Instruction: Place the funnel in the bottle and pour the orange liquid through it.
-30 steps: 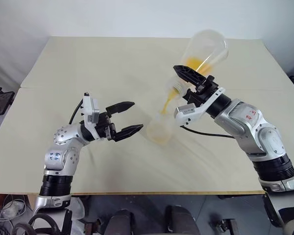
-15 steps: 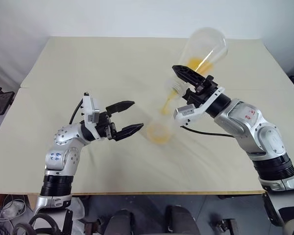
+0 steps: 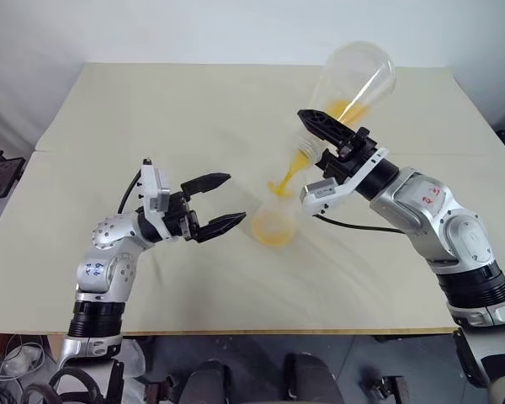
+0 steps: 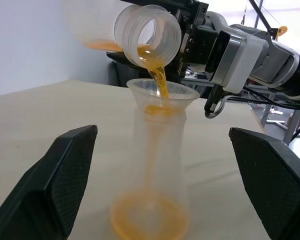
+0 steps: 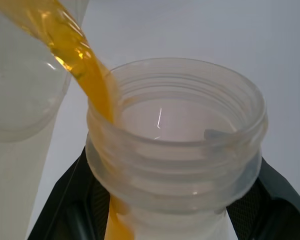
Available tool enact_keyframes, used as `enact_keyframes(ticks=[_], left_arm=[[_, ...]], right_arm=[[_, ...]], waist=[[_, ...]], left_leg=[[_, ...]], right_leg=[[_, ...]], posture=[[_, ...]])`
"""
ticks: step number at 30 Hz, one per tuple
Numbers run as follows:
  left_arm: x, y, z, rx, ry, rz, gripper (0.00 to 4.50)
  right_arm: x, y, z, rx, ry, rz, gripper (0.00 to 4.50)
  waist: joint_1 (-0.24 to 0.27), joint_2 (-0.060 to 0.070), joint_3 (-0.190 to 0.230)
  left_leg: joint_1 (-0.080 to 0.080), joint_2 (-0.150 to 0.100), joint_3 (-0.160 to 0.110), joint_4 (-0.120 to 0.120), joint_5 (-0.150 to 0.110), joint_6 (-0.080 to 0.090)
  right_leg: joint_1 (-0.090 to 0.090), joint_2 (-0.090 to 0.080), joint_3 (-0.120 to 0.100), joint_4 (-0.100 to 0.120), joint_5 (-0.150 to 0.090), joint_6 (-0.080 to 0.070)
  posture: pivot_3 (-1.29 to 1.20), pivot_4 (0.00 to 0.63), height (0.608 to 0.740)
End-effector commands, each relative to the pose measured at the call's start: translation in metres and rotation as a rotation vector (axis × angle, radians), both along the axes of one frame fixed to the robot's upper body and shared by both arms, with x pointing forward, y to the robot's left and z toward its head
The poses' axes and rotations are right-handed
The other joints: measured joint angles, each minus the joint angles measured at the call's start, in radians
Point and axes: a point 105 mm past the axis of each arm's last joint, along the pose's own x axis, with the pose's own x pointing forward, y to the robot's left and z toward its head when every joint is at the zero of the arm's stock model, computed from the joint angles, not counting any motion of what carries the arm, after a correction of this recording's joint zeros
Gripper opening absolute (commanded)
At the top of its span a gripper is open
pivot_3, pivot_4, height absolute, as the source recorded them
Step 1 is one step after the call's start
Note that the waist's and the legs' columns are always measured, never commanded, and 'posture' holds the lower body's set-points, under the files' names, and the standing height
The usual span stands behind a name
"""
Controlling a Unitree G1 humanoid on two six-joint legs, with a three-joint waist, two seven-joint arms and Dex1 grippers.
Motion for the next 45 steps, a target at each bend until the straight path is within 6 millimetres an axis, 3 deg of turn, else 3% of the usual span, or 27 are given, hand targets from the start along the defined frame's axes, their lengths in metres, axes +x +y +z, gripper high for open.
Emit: enact_keyframes(ticks=[1,45], left_arm=[[-0.0021,0.0018,0.0033,0.005,-0.030,0.004,4.50],[-0.0016,0.0024,0.0037,-0.009,-0.042,0.020,4.50]], right_arm=[[-0.0067,-0.0029,0.0193,0.016,-0.079,0.008,2.55],[-0.0053,-0.0048,0.0192,0.006,-0.141,0.014,2.55]], waist=[[0.000,0.000,0.000],[0.000,0.000,0.000]], left_leg=[[0.000,0.000,0.000,0.000,0.000,0.000],[0.000,0.000,0.000,0.000,0.000,0.000]], right_leg=[[0.000,0.000,0.000,0.000,0.000,0.000],[0.000,0.000,0.000,0.000,0.000,0.000]], posture=[[0.00,0.150,0.740],[0.00,0.150,0.740]])
